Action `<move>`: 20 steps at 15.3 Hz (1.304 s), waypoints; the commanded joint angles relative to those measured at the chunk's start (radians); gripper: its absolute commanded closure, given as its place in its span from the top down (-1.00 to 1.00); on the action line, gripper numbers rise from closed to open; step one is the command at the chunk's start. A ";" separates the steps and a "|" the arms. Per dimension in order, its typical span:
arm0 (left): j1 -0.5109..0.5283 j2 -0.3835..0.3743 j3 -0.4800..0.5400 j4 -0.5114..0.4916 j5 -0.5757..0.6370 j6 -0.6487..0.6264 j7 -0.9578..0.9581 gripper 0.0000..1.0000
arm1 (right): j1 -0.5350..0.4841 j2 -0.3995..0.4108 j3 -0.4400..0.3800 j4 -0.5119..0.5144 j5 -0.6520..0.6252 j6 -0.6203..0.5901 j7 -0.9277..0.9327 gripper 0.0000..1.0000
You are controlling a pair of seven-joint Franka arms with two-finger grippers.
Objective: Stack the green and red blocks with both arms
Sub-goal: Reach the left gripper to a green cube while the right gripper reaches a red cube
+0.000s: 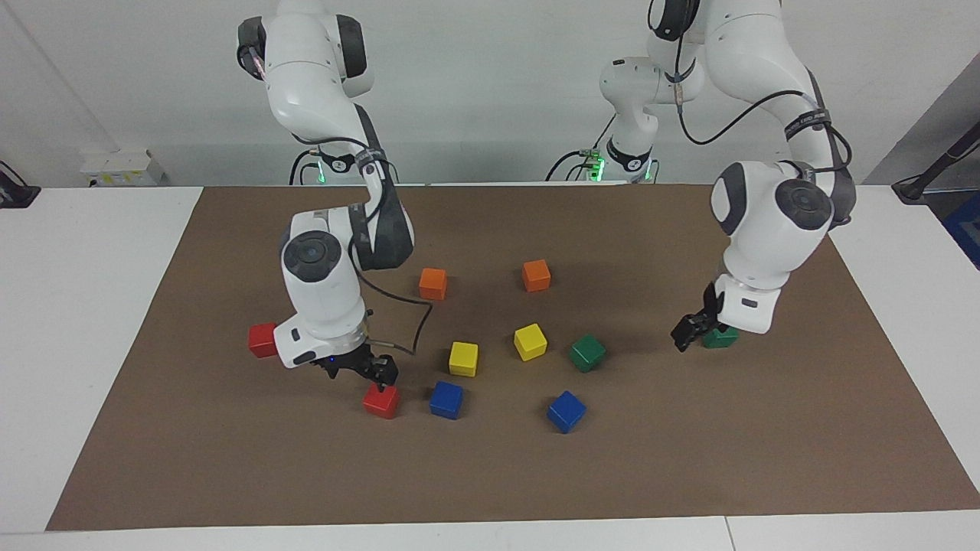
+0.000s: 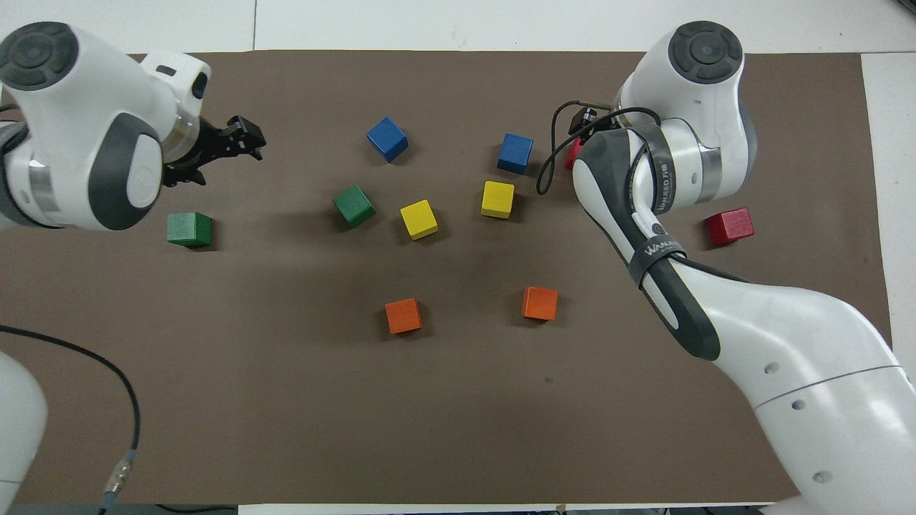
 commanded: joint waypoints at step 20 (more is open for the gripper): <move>-0.214 0.070 0.023 -0.204 0.063 0.320 -0.396 1.00 | 0.007 0.056 0.001 -0.032 -0.014 0.105 0.055 -1.00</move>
